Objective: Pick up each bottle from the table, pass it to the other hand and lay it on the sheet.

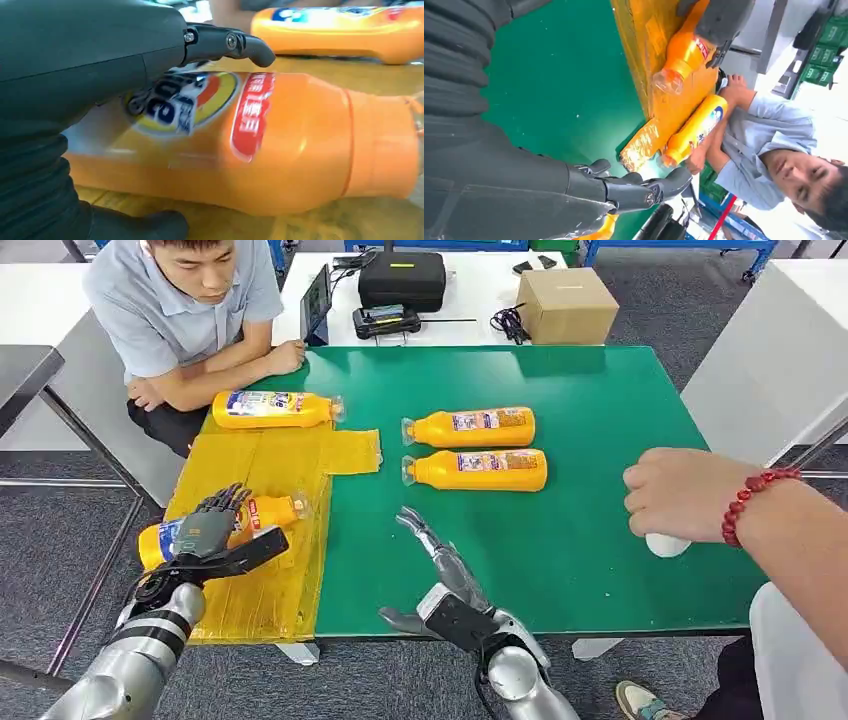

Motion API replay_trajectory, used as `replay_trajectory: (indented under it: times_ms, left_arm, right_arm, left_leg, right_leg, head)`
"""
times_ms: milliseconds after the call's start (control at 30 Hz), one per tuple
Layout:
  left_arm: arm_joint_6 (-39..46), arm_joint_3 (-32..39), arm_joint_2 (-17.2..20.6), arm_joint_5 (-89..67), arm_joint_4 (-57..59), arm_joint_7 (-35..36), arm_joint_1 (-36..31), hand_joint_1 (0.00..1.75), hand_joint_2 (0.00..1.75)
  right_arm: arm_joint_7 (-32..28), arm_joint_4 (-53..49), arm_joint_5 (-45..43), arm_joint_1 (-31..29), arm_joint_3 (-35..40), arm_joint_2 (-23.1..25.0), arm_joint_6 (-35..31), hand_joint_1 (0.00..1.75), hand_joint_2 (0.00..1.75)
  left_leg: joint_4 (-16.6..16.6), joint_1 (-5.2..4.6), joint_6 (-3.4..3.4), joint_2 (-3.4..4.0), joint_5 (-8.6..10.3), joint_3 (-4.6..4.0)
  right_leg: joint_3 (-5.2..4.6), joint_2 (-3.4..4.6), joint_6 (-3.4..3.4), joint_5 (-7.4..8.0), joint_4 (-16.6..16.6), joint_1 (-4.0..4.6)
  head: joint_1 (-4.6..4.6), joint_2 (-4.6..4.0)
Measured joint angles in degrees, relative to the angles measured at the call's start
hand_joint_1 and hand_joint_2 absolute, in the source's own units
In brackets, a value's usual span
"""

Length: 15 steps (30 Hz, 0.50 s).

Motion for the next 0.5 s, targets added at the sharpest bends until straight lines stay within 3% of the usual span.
replay_trajectory:
  times_ms: [133, 500]
  left_arm:
    - [-0.8, 0.2, -0.1, 2.0, 0.3, -5.5, 0.3, 0.0, 1.75]
    - [-2.7, -1.7, 0.0, 4.3, 0.3, -10.3, 1.0, 0.0, 1.75]
  right_arm:
    - [-0.4, 0.2, -0.4, -0.3, 0.0, -0.5, 0.0, 0.0, 1.75]
    - [-1.0, 1.9, -1.1, -1.9, -0.1, -0.9, 0.5, 0.0, 1.75]
  left_leg:
    - [0.0, -0.02, 0.03, -0.17, 0.02, -0.02]
    - [0.0, -0.18, 0.16, -0.66, 0.15, 0.03]
  right_leg:
    - [0.01, -0.15, 0.01, -0.02, 0.0, -0.02]
    - [0.17, -0.63, 0.0, -0.06, 0.0, -0.17]
  head:
    - [0.02, 0.0]
    - [0.0, 0.0]
